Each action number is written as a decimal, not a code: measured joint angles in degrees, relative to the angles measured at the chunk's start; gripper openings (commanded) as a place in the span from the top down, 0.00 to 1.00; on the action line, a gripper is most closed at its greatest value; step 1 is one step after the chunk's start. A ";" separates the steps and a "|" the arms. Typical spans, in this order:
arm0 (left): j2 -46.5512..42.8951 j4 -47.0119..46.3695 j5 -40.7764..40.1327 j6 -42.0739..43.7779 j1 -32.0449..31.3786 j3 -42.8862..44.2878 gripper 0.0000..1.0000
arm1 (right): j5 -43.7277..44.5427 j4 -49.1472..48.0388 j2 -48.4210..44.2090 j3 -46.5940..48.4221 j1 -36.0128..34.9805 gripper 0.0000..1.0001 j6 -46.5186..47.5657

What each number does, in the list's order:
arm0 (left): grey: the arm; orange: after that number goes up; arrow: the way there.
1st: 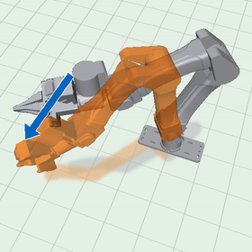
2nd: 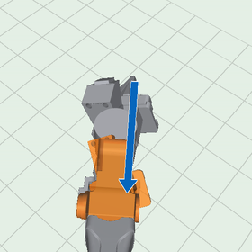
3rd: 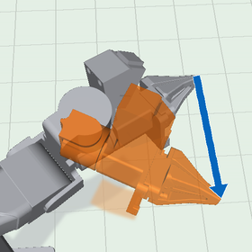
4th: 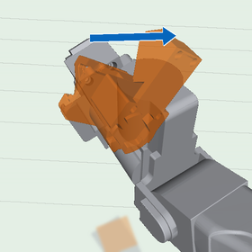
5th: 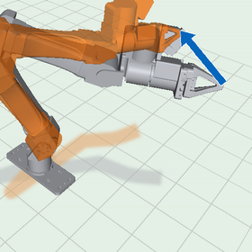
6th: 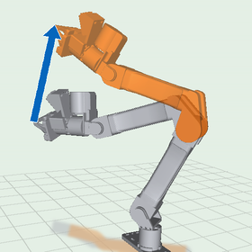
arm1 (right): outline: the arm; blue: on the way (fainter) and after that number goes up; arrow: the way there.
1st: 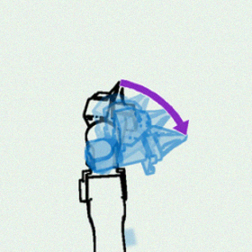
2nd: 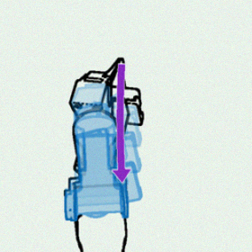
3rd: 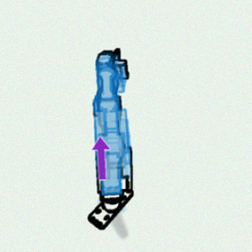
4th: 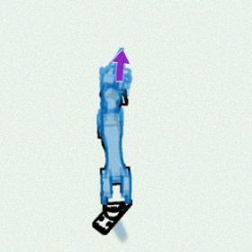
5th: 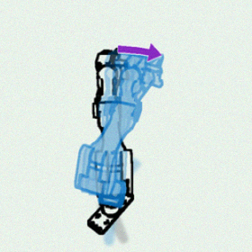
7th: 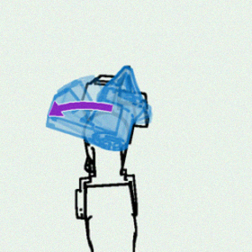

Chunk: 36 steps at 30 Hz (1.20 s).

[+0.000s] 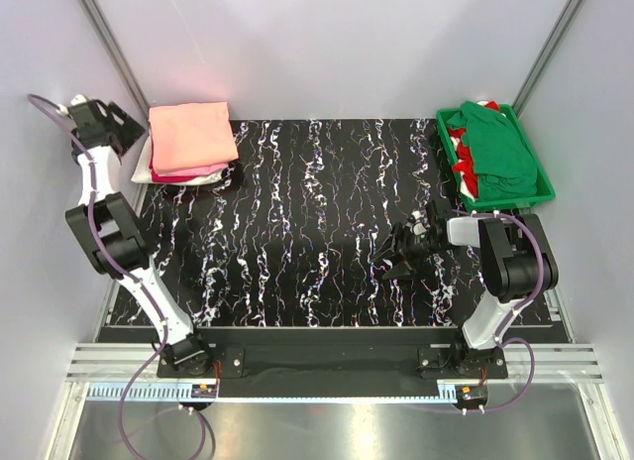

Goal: Fold and stack the t-shirts
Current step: Neatly place the folded tshirt to the corner

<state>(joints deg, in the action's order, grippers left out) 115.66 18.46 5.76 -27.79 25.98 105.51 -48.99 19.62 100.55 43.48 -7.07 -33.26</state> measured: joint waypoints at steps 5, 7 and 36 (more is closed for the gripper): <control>3.65 2.49 4.66 -2.25 -0.13 -4.28 0.21 | -0.04 -0.02 0.02 0.00 0.00 0.27 0.00; 4.37 2.95 6.29 -3.26 -0.50 -6.36 0.21 | -0.07 -0.02 0.04 0.00 0.00 0.27 -0.02; 14.19 9.05 7.50 -5.03 -1.84 10.10 1.00 | -0.68 -0.04 0.55 0.13 0.00 0.27 0.04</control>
<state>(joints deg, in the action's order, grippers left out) 129.84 27.51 13.26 -32.82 24.14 115.61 -49.67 19.57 101.10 43.62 -7.07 -33.21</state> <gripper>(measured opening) 0.031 0.722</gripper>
